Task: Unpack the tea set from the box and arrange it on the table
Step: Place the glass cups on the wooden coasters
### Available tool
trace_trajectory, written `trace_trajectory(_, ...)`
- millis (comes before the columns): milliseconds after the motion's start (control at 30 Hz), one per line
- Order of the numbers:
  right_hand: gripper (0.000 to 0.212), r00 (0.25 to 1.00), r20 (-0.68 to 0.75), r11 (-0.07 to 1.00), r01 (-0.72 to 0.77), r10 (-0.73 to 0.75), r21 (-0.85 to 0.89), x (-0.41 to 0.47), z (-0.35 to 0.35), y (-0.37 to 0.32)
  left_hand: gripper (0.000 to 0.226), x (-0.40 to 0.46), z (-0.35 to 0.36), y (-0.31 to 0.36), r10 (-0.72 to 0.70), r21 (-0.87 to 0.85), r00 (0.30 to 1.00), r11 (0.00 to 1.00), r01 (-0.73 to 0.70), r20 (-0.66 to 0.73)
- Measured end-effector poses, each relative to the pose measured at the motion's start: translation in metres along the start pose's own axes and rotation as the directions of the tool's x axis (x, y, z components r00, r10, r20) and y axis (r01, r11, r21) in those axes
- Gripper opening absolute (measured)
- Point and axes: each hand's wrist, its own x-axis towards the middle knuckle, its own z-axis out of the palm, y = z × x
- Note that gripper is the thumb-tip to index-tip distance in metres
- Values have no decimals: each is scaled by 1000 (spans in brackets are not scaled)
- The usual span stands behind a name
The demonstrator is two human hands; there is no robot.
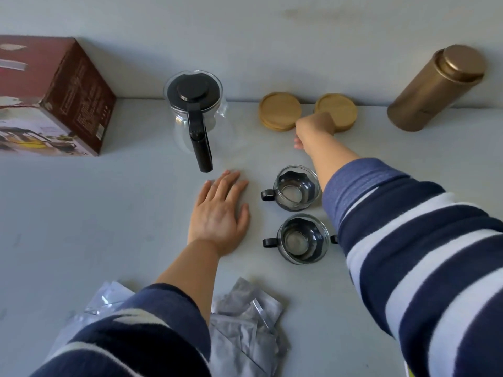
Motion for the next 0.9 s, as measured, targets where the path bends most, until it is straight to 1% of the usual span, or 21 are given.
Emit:
trace_trajectory(100,10,996,56,992,-74,69,98,11,7,-4,49,0,1,-1,-4,-9,1000,1000,4,-8)
trace_trajectory(200,11,994,68,987,-99,91,124,20,13,-3,48,0,1,-1,-10,-10,1000,1000,9,-12)
trace_trajectory(300,14,994,64,990,-98,92,105,18,11,-6,48,0,1,0,-10,-4,1000,1000,10,-7)
trace_trajectory(433,21,995,75,997,-66,64,27,10,0,-8,48,-1,1,-1,-12,-2,1000,1000,12,-12)
trace_trajectory(500,25,993,111,999,-31,36,-41,-5,-9,-10,48,-1,1,-1,-13,-3,1000,1000,13,-15)
trace_trajectory(600,31,989,143,969,69,-35,-239,-27,-25,-1,47,-1,2,-1,-14,-11,1000,1000,14,-20)
trace_trajectory(700,18,988,140,874,130,-73,-467,-40,-36,8,47,-1,2,-1,-10,-8,1000,1000,10,-24)
trace_trajectory(733,18,988,126,840,142,-88,-524,-41,-39,10,47,-1,2,-1,-9,-8,1000,1000,8,-27)
trace_trajectory(800,21,991,92,803,131,-96,-581,-41,-42,12,47,-1,2,-1,-8,-19,999,1000,7,-33)
trace_trajectory(900,26,983,67,754,174,-171,-633,-41,-39,15,47,0,2,-2,-13,-23,999,1000,12,-37)
